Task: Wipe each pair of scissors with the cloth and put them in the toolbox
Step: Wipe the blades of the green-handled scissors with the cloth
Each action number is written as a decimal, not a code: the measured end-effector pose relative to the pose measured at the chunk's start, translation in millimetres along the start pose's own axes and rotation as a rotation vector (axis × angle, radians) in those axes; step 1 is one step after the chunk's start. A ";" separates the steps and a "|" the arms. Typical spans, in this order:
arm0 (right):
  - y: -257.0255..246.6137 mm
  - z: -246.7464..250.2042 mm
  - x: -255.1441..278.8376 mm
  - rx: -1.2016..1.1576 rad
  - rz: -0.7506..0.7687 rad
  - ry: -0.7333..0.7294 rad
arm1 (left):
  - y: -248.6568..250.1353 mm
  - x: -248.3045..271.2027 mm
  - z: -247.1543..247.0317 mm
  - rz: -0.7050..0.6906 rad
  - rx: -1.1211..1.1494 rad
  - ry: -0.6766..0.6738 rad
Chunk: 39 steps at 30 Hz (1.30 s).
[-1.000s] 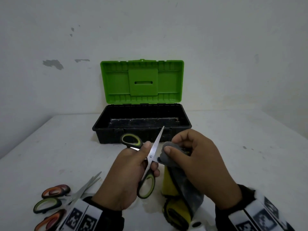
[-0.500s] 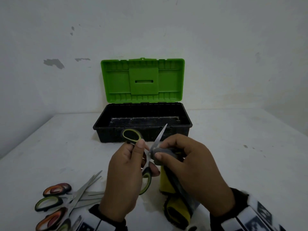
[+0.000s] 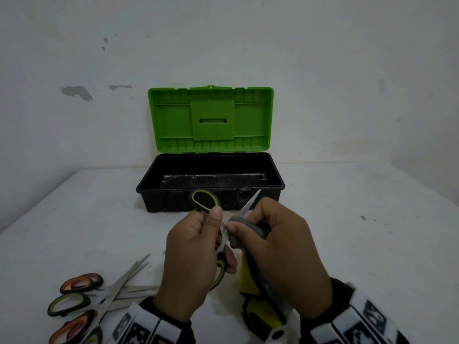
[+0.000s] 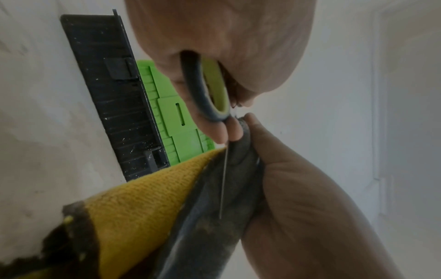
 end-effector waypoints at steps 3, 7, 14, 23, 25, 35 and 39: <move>0.8 5.8 0.0 -0.029 -0.037 0.015 | 0.5 1.1 -0.2 0.012 0.005 -0.024; 11.7 18.9 -8.0 0.008 -0.109 0.099 | 0.1 -1.5 -2.7 0.028 0.031 -0.052; 20.9 27.9 -13.2 0.069 -0.134 0.167 | 0.9 -2.2 -3.6 0.002 0.046 -0.110; 24.6 32.7 -18.8 0.057 -0.159 0.185 | 1.5 -4.2 -3.6 -0.005 0.052 -0.104; 18.6 26.5 -14.8 0.046 -0.150 0.102 | 2.0 -4.1 -2.2 -0.013 0.034 -0.096; 28.0 40.2 -21.8 0.038 -0.195 0.213 | 5.9 -3.0 -3.4 -0.074 -0.112 -0.049; 10.6 23.8 -11.2 0.083 -0.130 0.069 | 7.5 -0.1 -6.0 -0.270 -0.308 -0.007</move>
Point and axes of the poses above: each hand's wrist, its own x-axis away from the middle knuckle, its own z-axis out of the back of the hand, y = z × x, the point moved 2 cm from there along -x, towards the middle knuckle, and after that the axes turned 10 degrees about z, right-handed, at the moved point
